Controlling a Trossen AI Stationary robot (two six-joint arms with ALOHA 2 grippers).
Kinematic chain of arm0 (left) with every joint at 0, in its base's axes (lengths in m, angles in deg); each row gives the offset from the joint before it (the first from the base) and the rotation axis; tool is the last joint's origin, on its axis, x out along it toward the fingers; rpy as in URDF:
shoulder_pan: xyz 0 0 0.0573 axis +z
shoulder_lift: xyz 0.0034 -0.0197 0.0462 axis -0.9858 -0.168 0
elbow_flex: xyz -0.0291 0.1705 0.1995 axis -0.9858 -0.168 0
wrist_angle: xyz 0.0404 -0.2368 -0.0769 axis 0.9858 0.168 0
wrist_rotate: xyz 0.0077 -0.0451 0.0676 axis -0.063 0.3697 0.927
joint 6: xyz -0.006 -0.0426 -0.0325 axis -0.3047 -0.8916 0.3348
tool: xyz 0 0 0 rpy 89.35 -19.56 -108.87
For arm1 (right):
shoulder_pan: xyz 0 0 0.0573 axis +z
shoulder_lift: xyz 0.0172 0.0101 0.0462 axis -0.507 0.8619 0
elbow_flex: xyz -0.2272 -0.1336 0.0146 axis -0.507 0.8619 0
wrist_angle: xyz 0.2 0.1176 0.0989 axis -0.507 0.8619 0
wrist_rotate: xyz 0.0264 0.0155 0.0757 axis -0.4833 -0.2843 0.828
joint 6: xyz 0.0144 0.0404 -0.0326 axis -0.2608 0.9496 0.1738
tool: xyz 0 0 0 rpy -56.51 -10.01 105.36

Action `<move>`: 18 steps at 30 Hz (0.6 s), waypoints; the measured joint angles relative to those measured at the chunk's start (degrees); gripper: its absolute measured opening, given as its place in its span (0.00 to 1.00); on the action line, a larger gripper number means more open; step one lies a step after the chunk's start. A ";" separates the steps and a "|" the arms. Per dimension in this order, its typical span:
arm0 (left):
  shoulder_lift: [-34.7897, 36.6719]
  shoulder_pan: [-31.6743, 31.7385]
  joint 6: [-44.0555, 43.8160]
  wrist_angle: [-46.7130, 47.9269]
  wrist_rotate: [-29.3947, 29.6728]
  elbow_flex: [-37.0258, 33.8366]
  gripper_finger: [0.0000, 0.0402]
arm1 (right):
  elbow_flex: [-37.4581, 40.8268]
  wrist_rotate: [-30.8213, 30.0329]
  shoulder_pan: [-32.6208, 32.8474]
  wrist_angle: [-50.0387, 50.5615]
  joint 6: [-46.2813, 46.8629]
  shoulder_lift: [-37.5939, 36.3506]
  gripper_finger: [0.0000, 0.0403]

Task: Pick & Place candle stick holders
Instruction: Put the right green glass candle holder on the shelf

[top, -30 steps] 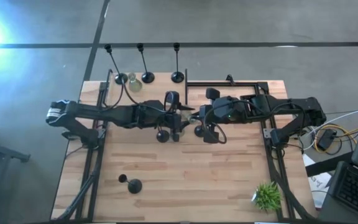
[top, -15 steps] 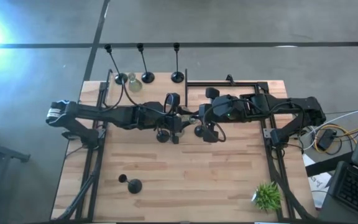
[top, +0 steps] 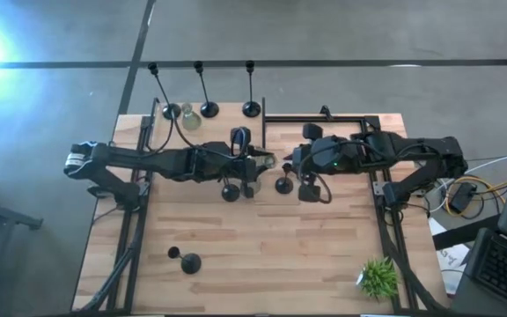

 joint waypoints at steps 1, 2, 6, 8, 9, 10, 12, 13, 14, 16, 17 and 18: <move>0.00 0.02 -0.12 0.08 0.60 0.00 0.33 | 0.03 -0.57 -0.01 1.27 0.96 -0.39 0.26; 0.00 0.00 -0.43 0.35 0.72 0.00 0.33 | 0.14 -1.05 -0.08 2.45 1.90 -0.85 0.27; 0.90 0.50 -3.56 1.44 0.46 -0.11 0.33 | 2.37 -2.71 -0.24 6.18 6.30 -3.26 0.29; 2.00 1.50 -5.13 0.36 0.51 -0.81 0.33 | 5.12 -2.91 -0.24 6.78 8.11 -4.72 0.29; 2.67 2.25 -5.79 0.23 0.84 -1.40 0.33 | 6.73 -2.95 -0.24 6.67 8.82 -5.47 0.29; 3.38 3.01 -6.55 -0.35 1.11 -2.06 0.33 | 8.51 -3.14 -0.24 6.46 9.41 -6.38 0.29; 5.04 5.00 -8.77 -0.75 1.13 -2.86 0.33 | 12.36 -5.08 -0.24 5.34 10.94 -8.54 0.28; 6.06 6.23 -10.20 -0.68 1.06 -3.31 0.33 | 14.40 -6.39 -0.25 4.01 11.63 -9.91 0.28; 6.97 7.40 -11.61 -1.11 0.99 -3.93 0.33 | 16.54 -7.61 -0.26 2.62 12.15 -11.38 0.27; 8.89 10.03 -14.14 -4.12 0.68 -5.95 0.33 | 20.90 -9.17 -0.28 -0.54 12.98 -14.16 0.26; 9.72 11.38 -15.14 -5.74 0.28 -7.28 0.33 | 23.18 -9.77 -0.28 -2.95 13.23 -15.66 0.25; 10.57 12.71 -16.17 -7.54 -0.37 -8.70 0.33 | 25.58 -10.24 -0.28 -5.61 13.33 -17.23 0.25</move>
